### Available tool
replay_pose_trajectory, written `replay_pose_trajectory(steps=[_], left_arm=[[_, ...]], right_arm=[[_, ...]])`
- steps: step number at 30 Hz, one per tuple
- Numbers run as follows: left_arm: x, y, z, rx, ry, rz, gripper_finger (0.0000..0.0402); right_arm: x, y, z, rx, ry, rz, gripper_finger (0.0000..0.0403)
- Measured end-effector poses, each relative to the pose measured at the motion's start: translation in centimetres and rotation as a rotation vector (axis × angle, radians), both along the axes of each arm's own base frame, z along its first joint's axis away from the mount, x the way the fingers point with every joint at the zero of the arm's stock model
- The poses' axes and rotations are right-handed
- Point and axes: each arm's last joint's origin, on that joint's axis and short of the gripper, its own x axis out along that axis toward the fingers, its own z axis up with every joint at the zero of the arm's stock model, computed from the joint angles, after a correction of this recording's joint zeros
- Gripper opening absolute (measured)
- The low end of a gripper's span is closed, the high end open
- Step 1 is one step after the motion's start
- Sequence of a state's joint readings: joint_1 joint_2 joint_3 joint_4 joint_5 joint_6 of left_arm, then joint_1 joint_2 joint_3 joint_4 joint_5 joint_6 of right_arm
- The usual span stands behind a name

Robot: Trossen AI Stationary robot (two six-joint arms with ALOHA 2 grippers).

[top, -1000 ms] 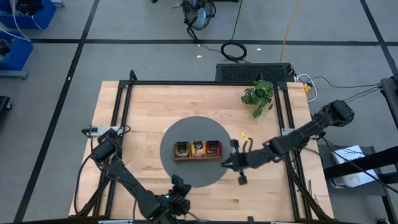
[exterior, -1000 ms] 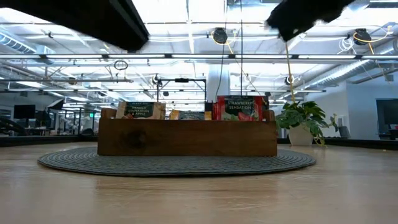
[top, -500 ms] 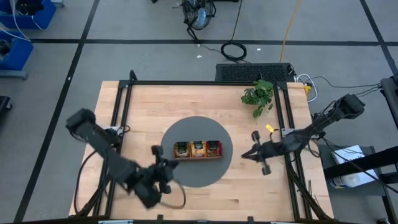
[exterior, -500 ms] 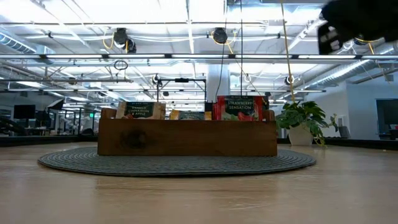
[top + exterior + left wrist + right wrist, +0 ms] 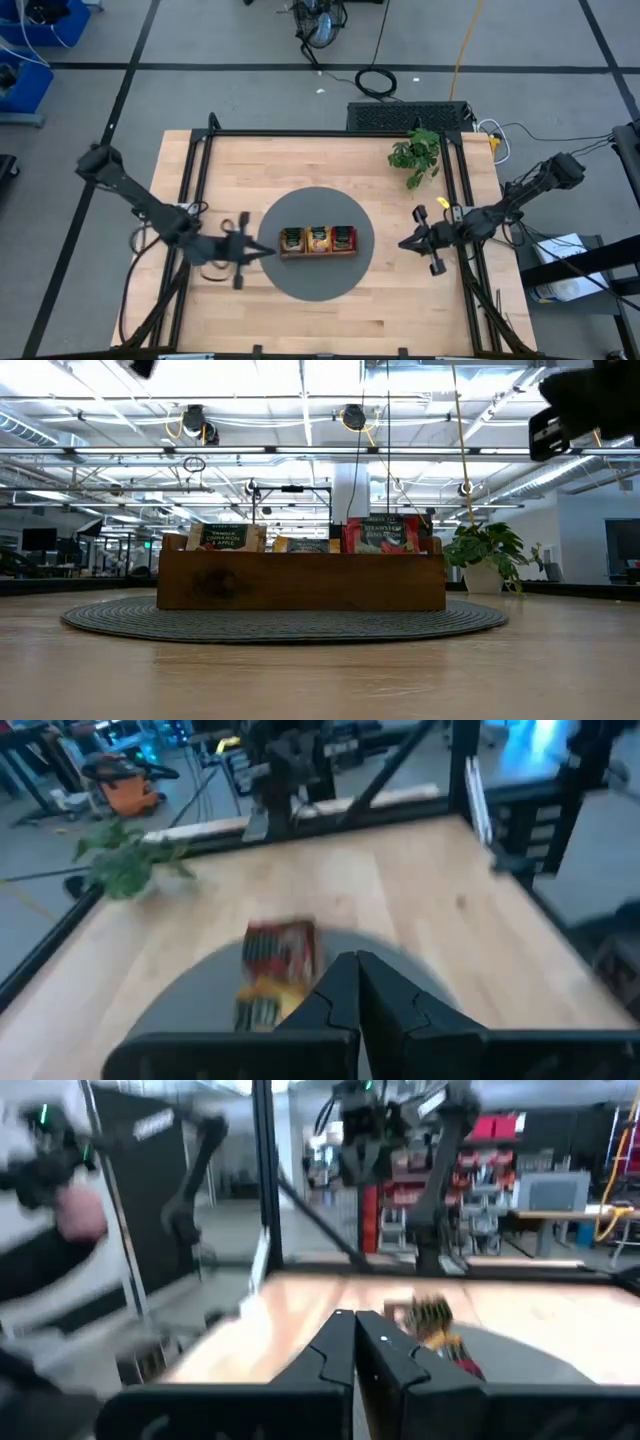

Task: Pick & Place Tea
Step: Return to Home Position

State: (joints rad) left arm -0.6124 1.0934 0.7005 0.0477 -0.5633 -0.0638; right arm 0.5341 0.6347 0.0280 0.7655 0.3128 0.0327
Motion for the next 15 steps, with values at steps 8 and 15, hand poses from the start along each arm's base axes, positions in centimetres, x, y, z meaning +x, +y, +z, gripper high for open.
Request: replay_pose_trajectory(steps=[8,15], left_arm=[[-4.6,3.8,-2.4,-0.047,-0.321,-0.031,0.0003],[-5.2,8.5,-5.8,-0.17,-0.343,0.079,0.0003]], right_arm=[[-0.4,-1.6,0.7,-0.102,-0.062,-0.11,0.0],[-0.3,-2.8,0.1,-0.103,-0.003,-0.074,0.0]])
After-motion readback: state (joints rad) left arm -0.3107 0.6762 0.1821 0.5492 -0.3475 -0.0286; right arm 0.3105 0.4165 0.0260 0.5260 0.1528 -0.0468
